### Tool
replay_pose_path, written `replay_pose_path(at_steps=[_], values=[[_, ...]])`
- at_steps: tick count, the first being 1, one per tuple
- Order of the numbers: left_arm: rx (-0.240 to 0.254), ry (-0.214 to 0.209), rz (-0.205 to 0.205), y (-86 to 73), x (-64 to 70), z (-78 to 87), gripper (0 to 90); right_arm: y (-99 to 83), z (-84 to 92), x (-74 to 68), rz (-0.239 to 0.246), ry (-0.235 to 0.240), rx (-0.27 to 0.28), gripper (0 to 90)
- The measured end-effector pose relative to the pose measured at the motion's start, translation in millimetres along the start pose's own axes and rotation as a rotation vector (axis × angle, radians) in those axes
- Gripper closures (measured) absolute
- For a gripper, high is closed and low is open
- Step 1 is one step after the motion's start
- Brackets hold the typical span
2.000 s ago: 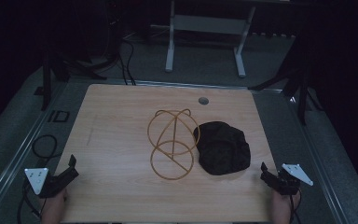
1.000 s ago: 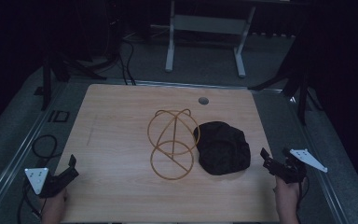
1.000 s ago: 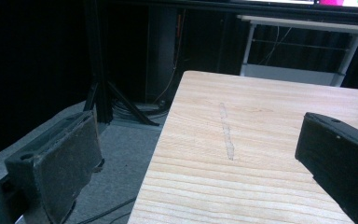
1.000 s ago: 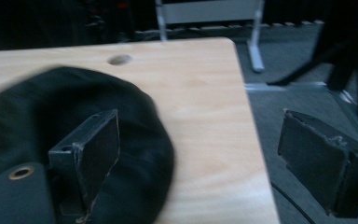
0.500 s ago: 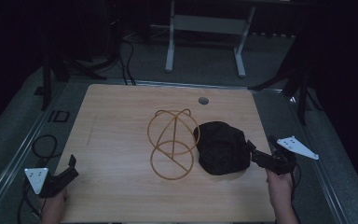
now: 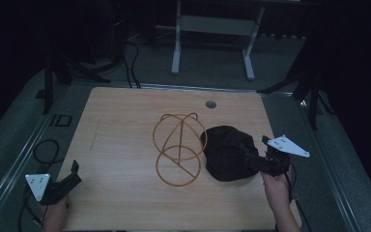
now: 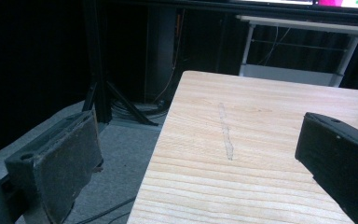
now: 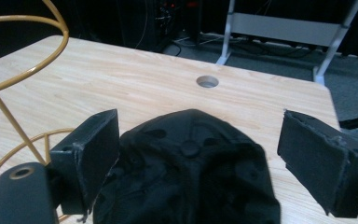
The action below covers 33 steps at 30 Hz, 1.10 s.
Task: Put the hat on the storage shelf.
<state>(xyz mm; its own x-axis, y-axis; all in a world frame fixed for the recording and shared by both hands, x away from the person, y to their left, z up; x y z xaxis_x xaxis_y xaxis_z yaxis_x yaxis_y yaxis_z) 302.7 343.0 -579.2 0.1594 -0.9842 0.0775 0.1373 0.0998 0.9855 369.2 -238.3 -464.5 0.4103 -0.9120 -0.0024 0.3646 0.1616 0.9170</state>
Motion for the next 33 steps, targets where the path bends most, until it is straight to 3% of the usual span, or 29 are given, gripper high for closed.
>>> replay_pose_path(at_steps=[11, 14, 21, 25, 29, 30, 31, 32, 33], values=[[0.0, -0.001, -0.001, 0.0, 0.0, 0.0, 0.6, -11.4, -20.7, -3.4, 0.023, -0.013, -0.043, 12.4], [0.0, -0.002, -0.003, 0.0, 0.2, 0.0, 0.6, -20.9, -30.6, -6.4, 0.031, 0.005, -0.07, 10.9], [0.002, -0.004, -0.005, 0.1, 0.8, -0.1, 0.6, -39.5, -45.7, -0.7, -0.003, -0.023, -0.132, 11.6], [0.002, -0.005, -0.006, 0.1, 1.0, -0.1, 0.6, -51.0, -51.6, 2.3, -0.011, -0.043, -0.18, 17.7], [0.002, -0.005, -0.006, 0.1, 1.0, -0.1, 0.6, -57.4, -55.0, 0.7, -0.015, -0.028, -0.198, 26.0], [0.001, -0.005, -0.007, 0.1, 1.0, -0.1, 0.6, -59.6, -56.4, 0.3, -0.017, -0.028, -0.205, 32.0], [0.001, -0.005, -0.007, 0.1, 1.0, -0.1, 0.6, -59.6, -56.4, 0.3, -0.017, -0.028, -0.205, 32.0], [0.002, -0.005, -0.008, 0.1, 1.2, -0.2, 0.6, -65.8, -59.4, -0.7, -0.016, -0.022, -0.218, 43.0], [0.002, -0.005, -0.008, 0.1, 1.2, -0.2, 0.6, -68.2, -60.3, -0.4, -0.02, -0.024, -0.226, 46.3]])
Point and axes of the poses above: each handheld gripper's, and its own axes: z roughly backward along the jaws, y roughly out of its top, x roughly to its right, the point moved 9 cm from there along -z, roughly forward along the jaws
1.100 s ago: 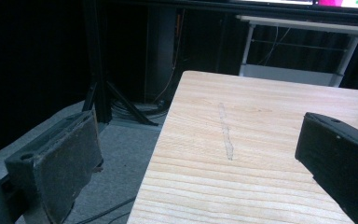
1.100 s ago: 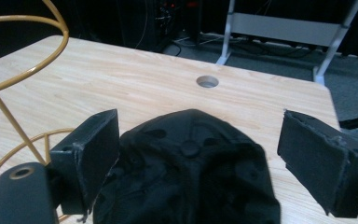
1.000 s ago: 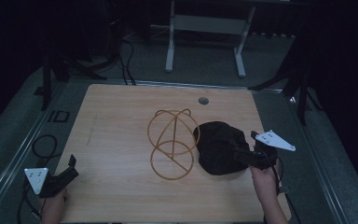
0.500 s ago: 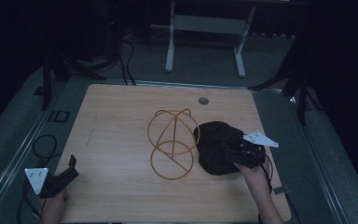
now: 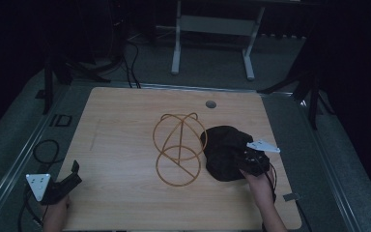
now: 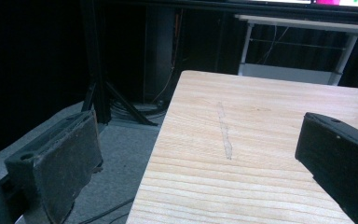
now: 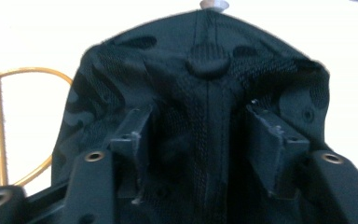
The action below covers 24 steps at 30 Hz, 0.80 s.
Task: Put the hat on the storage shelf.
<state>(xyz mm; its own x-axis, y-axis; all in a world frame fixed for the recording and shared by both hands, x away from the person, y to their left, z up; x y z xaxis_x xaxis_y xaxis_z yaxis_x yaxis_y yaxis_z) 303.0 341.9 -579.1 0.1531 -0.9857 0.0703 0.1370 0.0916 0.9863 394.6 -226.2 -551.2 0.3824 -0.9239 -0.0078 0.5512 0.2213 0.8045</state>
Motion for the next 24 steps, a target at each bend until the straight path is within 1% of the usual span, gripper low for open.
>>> replay_pose_path(at_steps=[1, 2, 3, 4, 5, 7, 8, 11, 12, 13, 18, 23, 24], values=[[0.0, -0.001, -0.001, 0.0, 0.1, 0.0, 0.6, -0.8, -0.5, 0.4, -0.004, -0.005, 0.0, 48.1], [0.0, -0.001, -0.001, 0.0, 0.1, 0.0, 0.6, -0.8, -0.5, 0.4, -0.004, -0.005, 0.0, 48.1], [0.0, 0.0, -0.002, 0.0, 0.1, 0.1, 0.6, -2.6, -1.5, 1.0, -0.013, -0.003, -0.001, 50.5], [-0.001, 0.0, -0.002, -0.1, 0.1, 0.0, 0.6, -3.4, -2.1, 1.5, -0.006, -0.008, -0.001, 53.4], [-0.001, 0.0, -0.002, -0.1, 0.1, 0.0, 0.6, -3.4, -2.1, 1.5, -0.006, -0.008, -0.001, 53.4], [-0.002, 0.0, -0.003, -0.1, 0.2, -0.1, 0.6, -6.5, -4.0, 2.0, 0.002, -0.013, -0.013, 61.5], [-0.002, 0.0, -0.003, -0.1, 0.3, -0.1, 0.6, -7.0, -4.5, 2.1, 0.006, -0.012, -0.014, 67.2], [-0.002, 0.0, -0.003, -0.1, 0.2, -0.2, 0.6, -8.6, -5.4, 1.6, 0.021, -0.01, -0.016, 80.3], [-0.003, 0.0, -0.003, -0.2, 0.2, -0.2, 0.6, -8.3, -5.4, 1.7, 0.03, -0.017, -0.009, 83.1], [-0.003, 0.0, -0.003, -0.2, 0.2, -0.2, 0.6, -8.0, -5.3, 1.8, 0.03, -0.021, -0.004, 85.4], [-0.003, 0.0, -0.002, -0.1, 0.2, -0.2, 0.6, -4.2, -4.1, 1.3, 0.02, -0.018, 0.012, 87.5], [-0.002, 0.0, -0.002, -0.1, 0.1, -0.1, 0.6, 5.7, 2.0, 2.5, 0.016, -0.028, 0.049, 87.8], [-0.003, -0.001, -0.001, -0.1, 0.1, -0.1, 0.6, 8.9, 4.4, 2.8, 0.009, -0.028, 0.059, 87.8]])
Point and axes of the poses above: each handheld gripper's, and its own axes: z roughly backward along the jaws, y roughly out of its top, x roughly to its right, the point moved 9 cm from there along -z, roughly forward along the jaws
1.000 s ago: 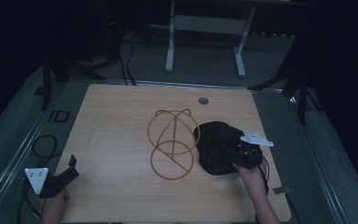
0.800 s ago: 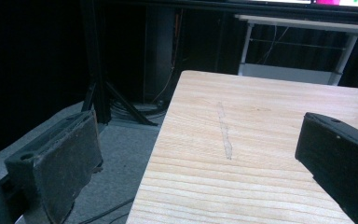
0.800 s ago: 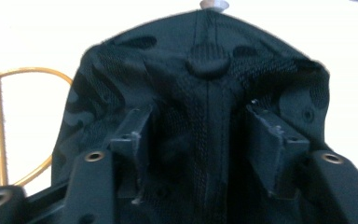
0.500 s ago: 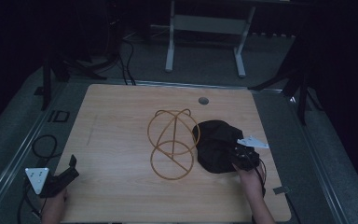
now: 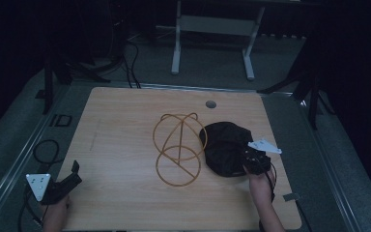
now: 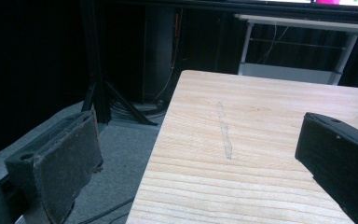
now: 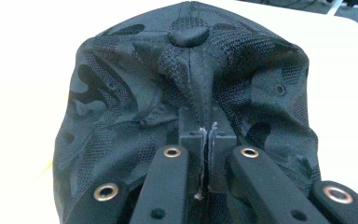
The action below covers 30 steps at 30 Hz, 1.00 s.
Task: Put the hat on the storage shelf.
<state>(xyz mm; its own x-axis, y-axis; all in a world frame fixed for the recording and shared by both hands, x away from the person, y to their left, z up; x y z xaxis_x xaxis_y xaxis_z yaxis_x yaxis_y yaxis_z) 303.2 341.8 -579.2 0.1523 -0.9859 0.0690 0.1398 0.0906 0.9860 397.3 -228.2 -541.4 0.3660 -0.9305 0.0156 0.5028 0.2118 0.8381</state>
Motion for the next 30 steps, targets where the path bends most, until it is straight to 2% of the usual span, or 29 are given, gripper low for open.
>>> replay_pose_path(at_steps=[12, 30], values=[[0.001, 0.001, 0.001, 0.1, -0.1, 0.1, 0.6, 36.9, 28.5, 5.1, -0.001, 0.007, 0.079, 87.8], [0.0, 0.005, 0.001, 0.0, -0.4, 0.0, 0.6, 89.4, 74.2, 19.9, 0.002, -0.015, 0.183, 87.8]])
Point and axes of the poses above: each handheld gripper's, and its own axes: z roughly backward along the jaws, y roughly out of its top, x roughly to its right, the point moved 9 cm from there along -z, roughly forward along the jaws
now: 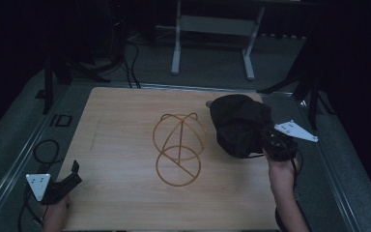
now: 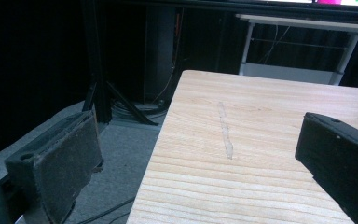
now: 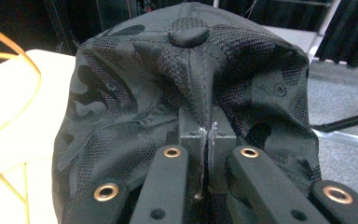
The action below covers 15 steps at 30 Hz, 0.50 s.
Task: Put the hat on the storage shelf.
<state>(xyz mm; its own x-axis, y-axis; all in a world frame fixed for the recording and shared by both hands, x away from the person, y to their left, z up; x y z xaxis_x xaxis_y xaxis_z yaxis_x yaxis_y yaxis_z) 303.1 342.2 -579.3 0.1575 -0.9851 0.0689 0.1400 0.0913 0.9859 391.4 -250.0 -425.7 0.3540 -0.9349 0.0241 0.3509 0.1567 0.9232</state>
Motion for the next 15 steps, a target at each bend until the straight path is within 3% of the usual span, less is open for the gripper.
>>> replay_pose_path(at_steps=[15], values=[[0.0, 0.0, 0.002, 0.0, -0.1, -0.2, 0.6, 43.3, 23.4, -2.2, 0.025, 0.005, 0.064, 87.8]])
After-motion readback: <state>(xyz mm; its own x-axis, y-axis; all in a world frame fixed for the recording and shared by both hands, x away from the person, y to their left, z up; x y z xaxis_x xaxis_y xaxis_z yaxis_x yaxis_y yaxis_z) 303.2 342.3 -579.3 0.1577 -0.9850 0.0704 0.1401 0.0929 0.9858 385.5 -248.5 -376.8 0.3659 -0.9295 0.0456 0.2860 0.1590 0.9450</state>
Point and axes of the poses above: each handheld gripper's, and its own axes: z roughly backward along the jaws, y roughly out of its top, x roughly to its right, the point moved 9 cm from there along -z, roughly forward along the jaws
